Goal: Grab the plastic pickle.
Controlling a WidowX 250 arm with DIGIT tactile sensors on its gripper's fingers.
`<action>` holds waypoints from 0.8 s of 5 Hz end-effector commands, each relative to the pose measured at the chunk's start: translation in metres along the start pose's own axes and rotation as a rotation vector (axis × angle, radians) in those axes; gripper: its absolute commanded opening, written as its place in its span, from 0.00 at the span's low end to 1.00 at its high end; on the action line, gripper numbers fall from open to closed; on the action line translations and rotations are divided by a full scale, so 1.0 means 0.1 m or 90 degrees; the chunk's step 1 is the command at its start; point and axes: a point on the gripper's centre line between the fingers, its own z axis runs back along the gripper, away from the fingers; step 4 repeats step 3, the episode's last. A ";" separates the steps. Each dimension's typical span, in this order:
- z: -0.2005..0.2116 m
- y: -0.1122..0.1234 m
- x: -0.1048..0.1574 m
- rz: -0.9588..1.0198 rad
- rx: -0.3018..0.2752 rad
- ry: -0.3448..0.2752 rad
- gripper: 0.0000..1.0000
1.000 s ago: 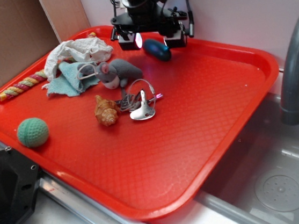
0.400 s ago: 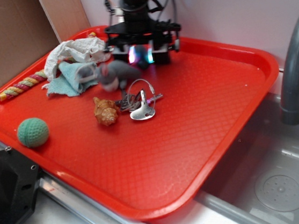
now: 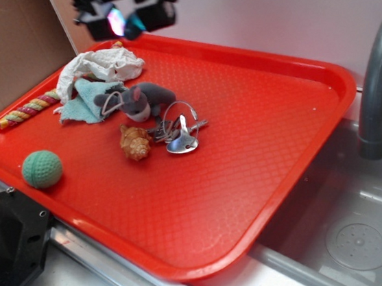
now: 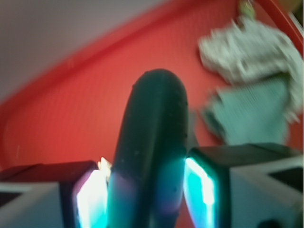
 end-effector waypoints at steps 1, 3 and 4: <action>0.86 -0.22 -0.33 -0.146 -0.019 -0.011 0.00; 1.09 -0.16 -0.51 -0.177 0.039 -0.064 0.00; 1.09 -0.16 -0.51 -0.177 0.039 -0.064 0.00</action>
